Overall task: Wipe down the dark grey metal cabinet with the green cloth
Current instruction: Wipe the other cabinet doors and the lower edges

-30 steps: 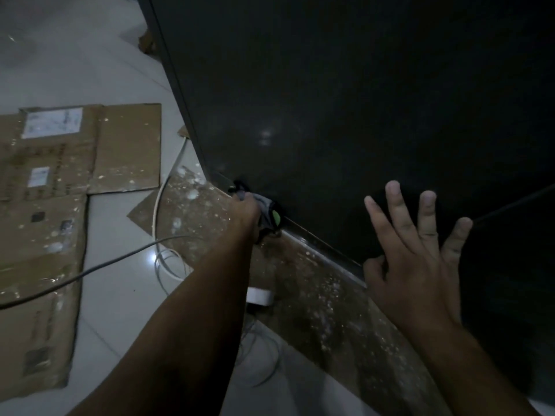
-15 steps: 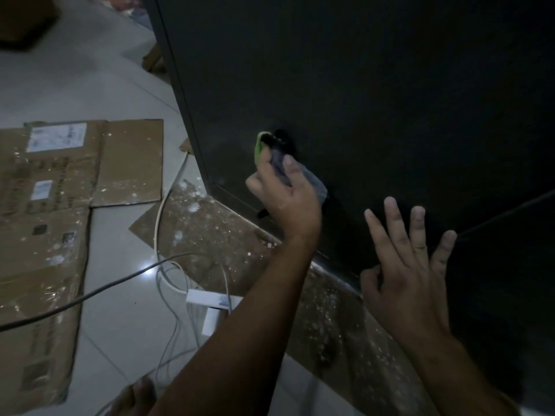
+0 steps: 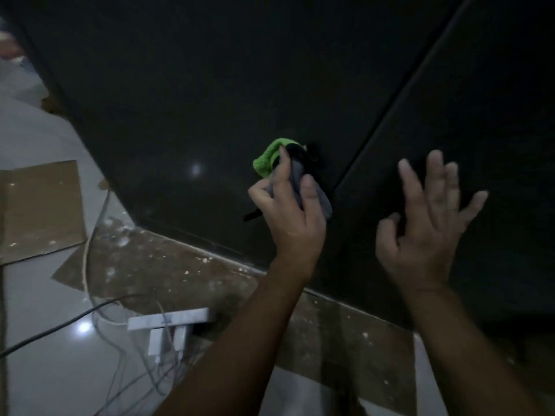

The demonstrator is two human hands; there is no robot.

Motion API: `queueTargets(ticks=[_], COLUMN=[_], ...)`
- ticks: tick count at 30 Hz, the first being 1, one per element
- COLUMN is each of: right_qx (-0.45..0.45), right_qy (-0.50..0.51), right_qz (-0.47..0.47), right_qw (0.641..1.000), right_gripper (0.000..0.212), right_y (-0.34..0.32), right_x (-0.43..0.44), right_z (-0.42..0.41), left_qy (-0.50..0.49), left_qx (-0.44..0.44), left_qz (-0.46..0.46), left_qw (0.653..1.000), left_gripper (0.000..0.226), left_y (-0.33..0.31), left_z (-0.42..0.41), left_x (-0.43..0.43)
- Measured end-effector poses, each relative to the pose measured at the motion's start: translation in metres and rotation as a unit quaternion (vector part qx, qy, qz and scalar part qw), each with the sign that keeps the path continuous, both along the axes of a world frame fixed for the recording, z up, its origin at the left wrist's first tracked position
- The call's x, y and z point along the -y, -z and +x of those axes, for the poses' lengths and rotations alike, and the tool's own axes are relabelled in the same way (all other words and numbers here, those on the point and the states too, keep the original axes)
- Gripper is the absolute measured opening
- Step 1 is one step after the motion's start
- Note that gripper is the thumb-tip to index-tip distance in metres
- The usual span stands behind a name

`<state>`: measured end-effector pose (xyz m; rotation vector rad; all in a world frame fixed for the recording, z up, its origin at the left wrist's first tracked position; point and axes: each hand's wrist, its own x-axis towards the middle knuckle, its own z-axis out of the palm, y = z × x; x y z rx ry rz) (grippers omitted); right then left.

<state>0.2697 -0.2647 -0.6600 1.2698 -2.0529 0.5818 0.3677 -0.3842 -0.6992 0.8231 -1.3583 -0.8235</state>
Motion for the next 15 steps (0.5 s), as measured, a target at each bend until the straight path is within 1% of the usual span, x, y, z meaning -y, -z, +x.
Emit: queueTargets(ticks=[3,6,9,11,12,13,15], right_qx=[0.008,0.041,0.063,0.082,0.087,0.091,0.097], right_qy=[0.062,0.11,0.141,0.154,0.155,0.155,0.151], right_qz=[-0.046,-0.079,-0.084,-0.091,-0.1,-0.113,-0.142], right_qw=[0.997,0.99,0.984,0.98,0.979,0.977,0.974], right_gripper=[0.073,0.066,0.059,0.06,0.059,0.058,0.057], right_y=[-0.042,-0.067,-0.071,-0.067,-0.065,-0.061,-0.054], right_x=[-0.036,-0.072,-0.099,-0.102,-0.099,-0.095,-0.084], right_z=[-0.03,-0.056,-0.078,-0.084,-0.084,-0.084,-0.082], left_qy=[0.015,0.044,0.071,0.076,0.097,0.128,0.207], left_qx=[-0.019,-0.026,0.006,0.051,0.082,0.122,0.223], left_qz=[0.009,-0.054,-0.111,-0.14,-0.16,-0.184,-0.23], left_qw=[1.0,0.997,0.991,0.986,0.979,0.967,0.924], left_gripper=[0.048,0.048,0.047,0.047,0.047,0.048,0.052], left_y=[-0.018,-0.03,-0.028,-0.02,-0.013,-0.003,0.025], left_z=[-0.008,-0.017,-0.033,-0.044,-0.049,-0.054,-0.062], left_x=[-0.014,-0.029,-0.044,-0.061,-0.069,-0.077,-0.085])
